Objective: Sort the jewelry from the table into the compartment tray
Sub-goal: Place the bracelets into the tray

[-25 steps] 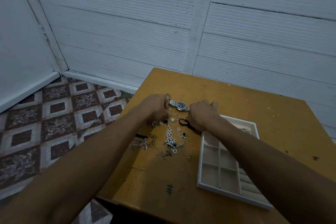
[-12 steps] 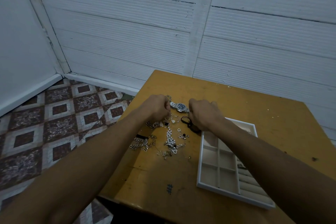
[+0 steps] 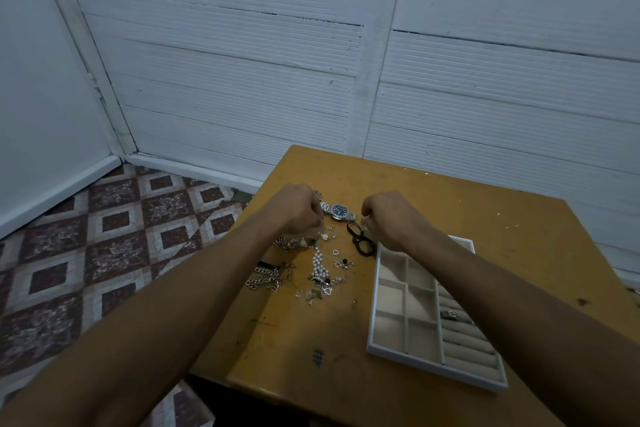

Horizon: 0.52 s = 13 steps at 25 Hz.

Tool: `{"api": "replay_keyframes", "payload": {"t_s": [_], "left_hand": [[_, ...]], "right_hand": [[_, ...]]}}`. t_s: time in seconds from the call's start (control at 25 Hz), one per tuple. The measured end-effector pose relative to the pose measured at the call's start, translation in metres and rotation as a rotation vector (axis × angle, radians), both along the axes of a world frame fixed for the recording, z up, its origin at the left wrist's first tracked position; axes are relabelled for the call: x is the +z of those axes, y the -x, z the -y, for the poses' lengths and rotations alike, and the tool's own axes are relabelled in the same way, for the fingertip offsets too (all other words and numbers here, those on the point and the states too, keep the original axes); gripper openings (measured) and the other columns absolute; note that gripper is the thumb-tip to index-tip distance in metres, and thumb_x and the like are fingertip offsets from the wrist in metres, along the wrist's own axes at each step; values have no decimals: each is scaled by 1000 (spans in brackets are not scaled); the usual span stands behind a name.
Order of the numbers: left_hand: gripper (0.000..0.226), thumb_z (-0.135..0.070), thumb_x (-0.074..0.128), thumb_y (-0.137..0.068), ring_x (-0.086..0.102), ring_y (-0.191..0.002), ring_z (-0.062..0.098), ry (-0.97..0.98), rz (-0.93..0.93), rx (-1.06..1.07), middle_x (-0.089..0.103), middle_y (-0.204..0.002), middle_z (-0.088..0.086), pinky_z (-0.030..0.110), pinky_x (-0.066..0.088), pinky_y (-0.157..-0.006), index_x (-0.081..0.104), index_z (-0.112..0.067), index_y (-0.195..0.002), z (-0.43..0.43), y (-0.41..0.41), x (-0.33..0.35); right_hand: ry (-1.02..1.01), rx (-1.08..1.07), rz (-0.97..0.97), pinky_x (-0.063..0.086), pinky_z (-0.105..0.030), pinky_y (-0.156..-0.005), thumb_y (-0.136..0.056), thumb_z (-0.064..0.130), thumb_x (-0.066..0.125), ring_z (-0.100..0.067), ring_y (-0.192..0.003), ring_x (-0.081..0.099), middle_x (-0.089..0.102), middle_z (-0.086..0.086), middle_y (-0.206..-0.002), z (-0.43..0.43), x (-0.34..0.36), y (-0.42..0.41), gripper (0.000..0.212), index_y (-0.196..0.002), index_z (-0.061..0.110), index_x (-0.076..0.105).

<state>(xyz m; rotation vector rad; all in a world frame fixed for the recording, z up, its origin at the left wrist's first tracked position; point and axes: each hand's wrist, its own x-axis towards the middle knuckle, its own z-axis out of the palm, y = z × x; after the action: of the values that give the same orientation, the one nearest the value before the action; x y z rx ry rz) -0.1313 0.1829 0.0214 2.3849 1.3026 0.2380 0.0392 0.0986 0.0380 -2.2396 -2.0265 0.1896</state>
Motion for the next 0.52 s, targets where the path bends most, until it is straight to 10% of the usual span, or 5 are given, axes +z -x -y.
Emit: {"api": "replay_keyframes", "payload": {"t_s": [0.52], "left_hand": [[6, -14, 72, -84, 66, -59, 3, 111, 96, -64, 74, -82, 1, 14, 47, -55, 75, -11, -89, 18, -15, 18]], "right_hand": [[-90, -111, -357, 55, -21, -62, -93, 10, 57, -5, -60, 67, 71, -4, -78, 25, 14, -37, 13, -97, 11, 70]]}}
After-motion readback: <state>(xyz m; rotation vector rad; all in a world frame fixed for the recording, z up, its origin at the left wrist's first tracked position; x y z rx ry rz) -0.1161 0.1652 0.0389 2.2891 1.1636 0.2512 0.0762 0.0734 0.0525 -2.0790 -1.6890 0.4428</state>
